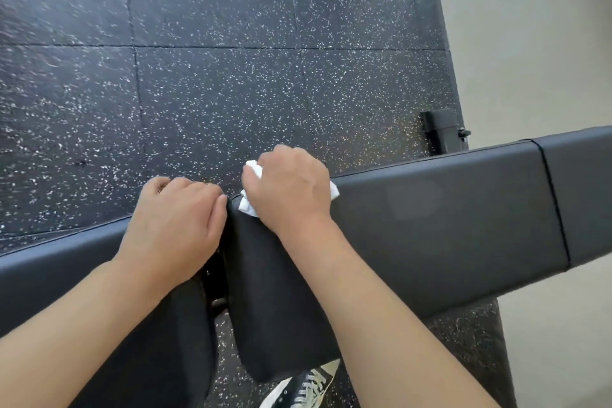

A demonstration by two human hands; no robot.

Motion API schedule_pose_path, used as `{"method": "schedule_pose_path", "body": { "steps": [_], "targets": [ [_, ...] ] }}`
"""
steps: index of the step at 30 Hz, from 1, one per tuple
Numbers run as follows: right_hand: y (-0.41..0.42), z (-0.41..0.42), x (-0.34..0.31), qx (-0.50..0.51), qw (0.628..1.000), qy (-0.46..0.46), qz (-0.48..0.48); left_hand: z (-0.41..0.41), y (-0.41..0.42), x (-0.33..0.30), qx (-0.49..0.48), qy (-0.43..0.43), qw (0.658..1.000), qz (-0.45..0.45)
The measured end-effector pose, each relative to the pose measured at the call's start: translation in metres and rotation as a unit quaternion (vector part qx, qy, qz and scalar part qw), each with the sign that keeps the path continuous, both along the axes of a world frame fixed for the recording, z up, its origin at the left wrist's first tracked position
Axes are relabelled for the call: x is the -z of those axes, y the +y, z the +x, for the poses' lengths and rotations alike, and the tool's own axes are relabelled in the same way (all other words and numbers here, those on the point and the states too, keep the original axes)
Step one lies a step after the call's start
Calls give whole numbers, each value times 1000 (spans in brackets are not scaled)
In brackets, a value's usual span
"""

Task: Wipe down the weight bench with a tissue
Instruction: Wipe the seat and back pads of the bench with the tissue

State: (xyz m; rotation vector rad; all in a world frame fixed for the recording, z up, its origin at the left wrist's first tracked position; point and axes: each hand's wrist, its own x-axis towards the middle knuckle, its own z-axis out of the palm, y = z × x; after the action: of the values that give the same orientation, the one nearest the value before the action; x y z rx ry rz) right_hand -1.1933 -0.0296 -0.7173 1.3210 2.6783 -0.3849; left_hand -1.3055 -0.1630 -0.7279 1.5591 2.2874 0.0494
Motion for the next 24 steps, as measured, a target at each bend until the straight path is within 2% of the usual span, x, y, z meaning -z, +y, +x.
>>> {"method": "schedule_pose_path", "body": {
  "steps": [4, 8, 12, 15, 18, 24],
  "targets": [
    [-16, -17, -3, -18, 1000, 5, -24, -18, -25, 3, 16, 3, 1000, 17],
    [6, 18, -14, 3, 999, 15, -29, -15, -18, 1, -6, -4, 1000, -5],
    [66, 91, -33, 112, 992, -47, 20, -15, -15, -6, -23, -35, 999, -18],
    [80, 103, -37, 176, 981, -74, 33, -18, -14, -10, -28, -40, 999, -10],
    [50, 63, -28, 124, 988, -73, 54, -17, -14, -10, -34, -43, 998, -21],
    [-15, -29, -7, -63, 998, -22, -17, -17, -5, -13, -119, -100, 986, -60]
  ]
}}
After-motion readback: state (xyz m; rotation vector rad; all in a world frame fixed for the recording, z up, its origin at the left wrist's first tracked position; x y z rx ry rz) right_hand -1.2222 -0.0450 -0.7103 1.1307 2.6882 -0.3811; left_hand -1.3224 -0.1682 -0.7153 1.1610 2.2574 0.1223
